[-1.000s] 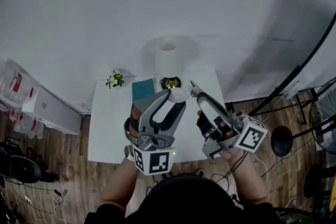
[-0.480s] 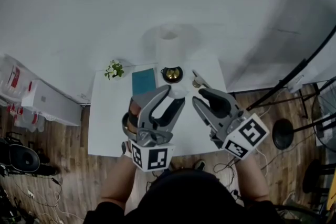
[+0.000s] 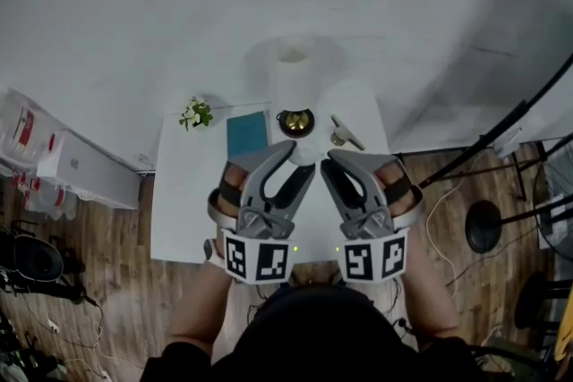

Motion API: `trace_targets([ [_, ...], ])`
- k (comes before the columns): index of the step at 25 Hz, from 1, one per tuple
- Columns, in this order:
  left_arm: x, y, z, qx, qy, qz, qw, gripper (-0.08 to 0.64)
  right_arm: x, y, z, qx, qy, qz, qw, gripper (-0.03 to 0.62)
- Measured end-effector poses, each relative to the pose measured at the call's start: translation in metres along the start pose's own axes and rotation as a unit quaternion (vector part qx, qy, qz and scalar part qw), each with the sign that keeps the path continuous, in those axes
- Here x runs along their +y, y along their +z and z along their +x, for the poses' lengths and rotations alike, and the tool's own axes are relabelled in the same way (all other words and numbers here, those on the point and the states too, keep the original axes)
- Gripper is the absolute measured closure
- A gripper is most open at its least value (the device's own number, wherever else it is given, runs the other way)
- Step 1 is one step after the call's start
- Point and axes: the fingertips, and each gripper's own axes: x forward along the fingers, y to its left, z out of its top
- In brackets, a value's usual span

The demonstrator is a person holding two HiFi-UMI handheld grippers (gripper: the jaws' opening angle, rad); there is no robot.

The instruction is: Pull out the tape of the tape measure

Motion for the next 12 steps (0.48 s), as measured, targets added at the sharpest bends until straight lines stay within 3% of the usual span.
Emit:
trace_targets([
  [5, -0.010, -0.003, 0.000, 0.009, -0.021, -0.004, 0.9997, 0.347, 0.010, 0.000, 0.004, 0.013, 0.000, -0.058, 0.998, 0.527],
  [7, -0.011, -0.005, -0.001, 0.010, -0.023, -0.016, 0.9996, 0.347, 0.014, 0.000, 0.005, 0.012, 0.007, -0.047, 0.999, 0.580],
  [12, -0.008, -0.010, -0.003, 0.017, -0.012, -0.043, 0.9989, 0.347, 0.015, -0.005, 0.002, 0.009, 0.008, -0.001, 1.000, 0.581],
])
